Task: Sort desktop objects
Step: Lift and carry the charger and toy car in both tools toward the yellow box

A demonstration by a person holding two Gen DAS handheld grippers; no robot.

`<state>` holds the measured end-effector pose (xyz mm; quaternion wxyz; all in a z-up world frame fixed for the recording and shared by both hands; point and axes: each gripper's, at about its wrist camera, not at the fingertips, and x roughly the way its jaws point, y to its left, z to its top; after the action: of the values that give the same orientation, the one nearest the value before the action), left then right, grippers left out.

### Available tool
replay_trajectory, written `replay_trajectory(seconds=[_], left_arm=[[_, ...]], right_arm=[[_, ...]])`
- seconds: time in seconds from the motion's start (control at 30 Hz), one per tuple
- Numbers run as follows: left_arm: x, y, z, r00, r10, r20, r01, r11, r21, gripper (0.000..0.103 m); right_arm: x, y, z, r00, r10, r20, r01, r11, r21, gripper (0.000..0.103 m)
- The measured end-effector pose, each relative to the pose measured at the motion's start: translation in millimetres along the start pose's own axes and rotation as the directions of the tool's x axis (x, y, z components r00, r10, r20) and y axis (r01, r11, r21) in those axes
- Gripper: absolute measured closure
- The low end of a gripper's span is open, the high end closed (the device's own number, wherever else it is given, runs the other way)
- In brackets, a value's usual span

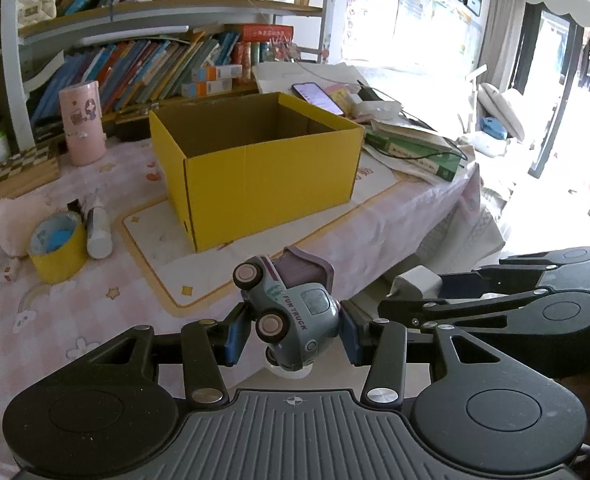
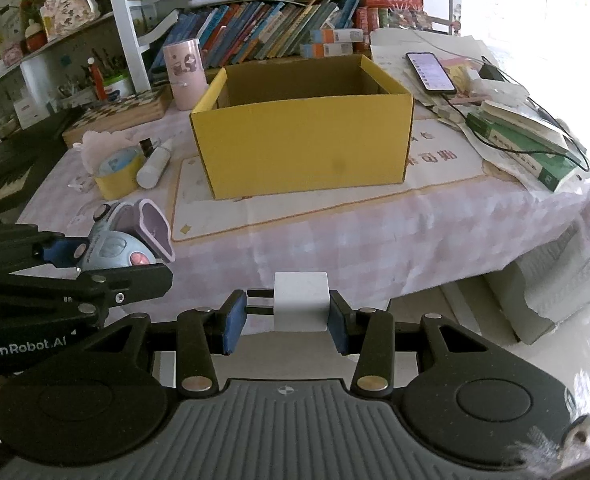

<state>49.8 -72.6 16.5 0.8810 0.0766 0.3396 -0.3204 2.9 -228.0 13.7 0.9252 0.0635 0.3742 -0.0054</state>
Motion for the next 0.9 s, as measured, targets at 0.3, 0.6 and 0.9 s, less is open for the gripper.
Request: replay_trajectory(seconds=[0.3, 0.6, 0.9], left_arm=[[17.7, 6.2, 20.0, 1.000, 0.015, 0.000, -0.015, 1.000, -0.008, 0.057], [25.4, 7.7, 53.3, 0.996, 0.060, 0.068, -0.060, 0.998, 0.003, 0.057], [39.3, 11.6, 98.0, 0.986, 0.083, 0.146, -0.081, 0.996, -0.021, 0.057]], right_arm=[[21.8, -6.9, 25.3, 1.000, 0.023, -0.006, -0.024, 0.999, -0.022, 0.063], [34.9, -18.9, 61.6, 0.997, 0.058, 0.045, -0.056, 0.997, -0.045, 0.063], [46.8, -38.2, 108.4, 0.990, 0.097, 0.102, -0.089, 0.993, -0.079, 0.063]])
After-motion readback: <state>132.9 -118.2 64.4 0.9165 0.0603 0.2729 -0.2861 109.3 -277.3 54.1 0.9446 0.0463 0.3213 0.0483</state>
